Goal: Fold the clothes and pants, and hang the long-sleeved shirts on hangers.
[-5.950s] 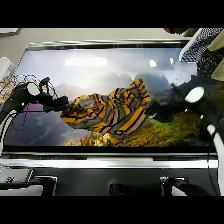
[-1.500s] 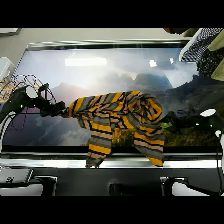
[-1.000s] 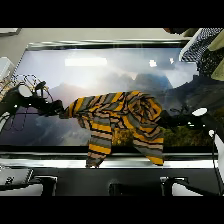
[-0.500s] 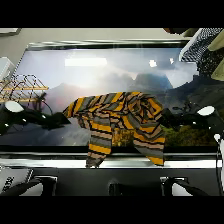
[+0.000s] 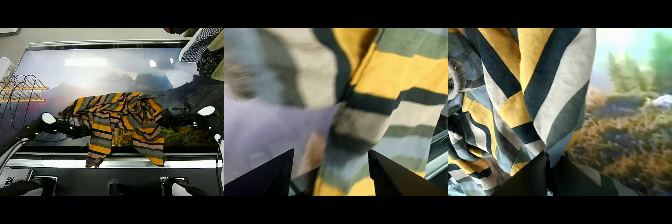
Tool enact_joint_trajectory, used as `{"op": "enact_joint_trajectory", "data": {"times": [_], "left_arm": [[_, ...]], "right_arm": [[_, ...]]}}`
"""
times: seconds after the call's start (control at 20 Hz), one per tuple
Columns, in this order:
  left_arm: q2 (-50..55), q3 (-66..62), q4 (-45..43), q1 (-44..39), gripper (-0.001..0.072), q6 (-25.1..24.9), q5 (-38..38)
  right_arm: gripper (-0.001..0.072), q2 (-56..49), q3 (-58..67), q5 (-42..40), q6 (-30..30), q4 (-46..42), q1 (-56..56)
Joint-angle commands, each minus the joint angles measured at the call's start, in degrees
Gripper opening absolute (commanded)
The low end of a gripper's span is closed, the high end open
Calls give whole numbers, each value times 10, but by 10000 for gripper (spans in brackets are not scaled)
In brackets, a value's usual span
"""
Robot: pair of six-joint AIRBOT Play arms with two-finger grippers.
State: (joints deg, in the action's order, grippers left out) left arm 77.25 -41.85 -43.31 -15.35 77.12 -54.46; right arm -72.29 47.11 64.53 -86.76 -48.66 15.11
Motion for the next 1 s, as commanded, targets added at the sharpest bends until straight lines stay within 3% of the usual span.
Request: {"op": "enact_joint_trajectory", "data": {"times": [0.0, 0.1, 0.15, 0.2, 0.25, 0.45, 0.85, 0.95], "left_arm": [[45, 1, 70, -45, 543, 3, 36], [58, -10, 103, -61, 517, -15, 35], [59, -20, 113, -66, 364, -29, 35], [58, -33, 114, -65, 103, -40, 32], [57, -55, 114, -60, 17, -50, 24], [39, -199, 111, 13, 15, -70, -27], [-81, -646, 110, 277, 15, -32, -43], [-115, -720, 110, 335, 15, -2, -42]], "right_arm": [[31, 0, 1, 10, -2, 0, 0], [31, 2, 1, 15, -2, 0, 0], [31, 7, 1, 14, -2, 2, 0], [31, 14, 1, 10, -2, 3, 0], [30, 26, 1, -1, -2, 8, 0], [30, 64, 81, -41, 2, 14, 0], [30, 81, 574, -24, -25, -68, 0], [30, 101, 662, -22, -30, -105, 0]]}}
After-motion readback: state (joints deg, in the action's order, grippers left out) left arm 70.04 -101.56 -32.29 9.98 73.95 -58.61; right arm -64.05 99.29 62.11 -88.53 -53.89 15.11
